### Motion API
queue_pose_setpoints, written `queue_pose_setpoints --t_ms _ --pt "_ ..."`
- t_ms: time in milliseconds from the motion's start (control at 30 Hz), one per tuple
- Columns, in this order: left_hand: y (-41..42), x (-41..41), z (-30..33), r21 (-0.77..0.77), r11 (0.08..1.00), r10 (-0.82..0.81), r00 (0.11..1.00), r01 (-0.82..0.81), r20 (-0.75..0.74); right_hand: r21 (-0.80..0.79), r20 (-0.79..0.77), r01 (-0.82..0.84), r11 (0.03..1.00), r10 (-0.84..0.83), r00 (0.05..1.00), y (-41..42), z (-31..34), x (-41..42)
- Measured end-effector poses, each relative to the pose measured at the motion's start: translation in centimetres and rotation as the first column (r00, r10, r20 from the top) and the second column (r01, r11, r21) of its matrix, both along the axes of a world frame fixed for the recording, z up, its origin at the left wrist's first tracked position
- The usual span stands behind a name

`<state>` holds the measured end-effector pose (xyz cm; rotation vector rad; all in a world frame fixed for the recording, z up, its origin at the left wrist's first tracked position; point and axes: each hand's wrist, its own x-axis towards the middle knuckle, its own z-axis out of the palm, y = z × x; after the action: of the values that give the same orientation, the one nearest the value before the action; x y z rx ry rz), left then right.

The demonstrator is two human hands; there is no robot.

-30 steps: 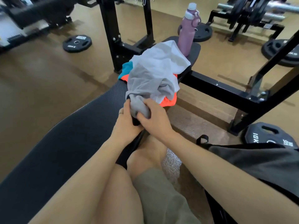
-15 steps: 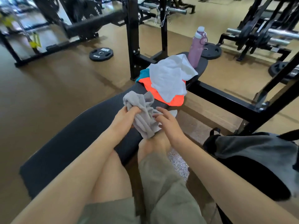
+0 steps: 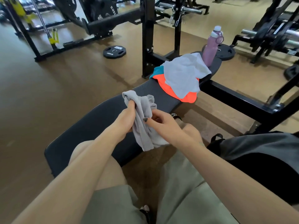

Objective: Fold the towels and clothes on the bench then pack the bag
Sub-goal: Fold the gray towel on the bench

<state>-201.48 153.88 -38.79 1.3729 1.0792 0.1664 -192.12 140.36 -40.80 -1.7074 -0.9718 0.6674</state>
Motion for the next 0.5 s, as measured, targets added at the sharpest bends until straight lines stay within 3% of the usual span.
queue_pose_setpoints --t_ms 100,200,333,433,500 --pt "-1.1 -1.0 1.4 0.116 0.976 -0.173 0.979 0.185 -0.11 -0.001 -0.032 0.119 0.993 -0.119 0.992 0.1 -1.4 0.0" --pt "-0.3 -1.8 0.7 0.292 0.902 -0.245 0.934 0.318 -0.262 0.007 -0.17 0.263 0.965 -0.258 0.951 0.3 -1.2 0.7" --pt "0.9 -2.6 0.7 0.383 0.861 -0.213 0.921 0.335 -0.327 -0.035 -0.358 0.445 0.895 -0.427 0.831 0.6 -0.6 2.7" --pt "2.1 -3.4 0.7 0.466 0.823 -0.15 0.916 0.324 -0.373 -0.062 -0.367 0.525 0.849 -0.509 0.779 0.4 -0.3 4.4" --pt "2.9 -3.8 0.4 0.469 0.844 -0.092 0.932 0.26 -0.351 -0.062 -0.369 0.557 0.829 -0.537 0.758 0.0 0.2 5.1"
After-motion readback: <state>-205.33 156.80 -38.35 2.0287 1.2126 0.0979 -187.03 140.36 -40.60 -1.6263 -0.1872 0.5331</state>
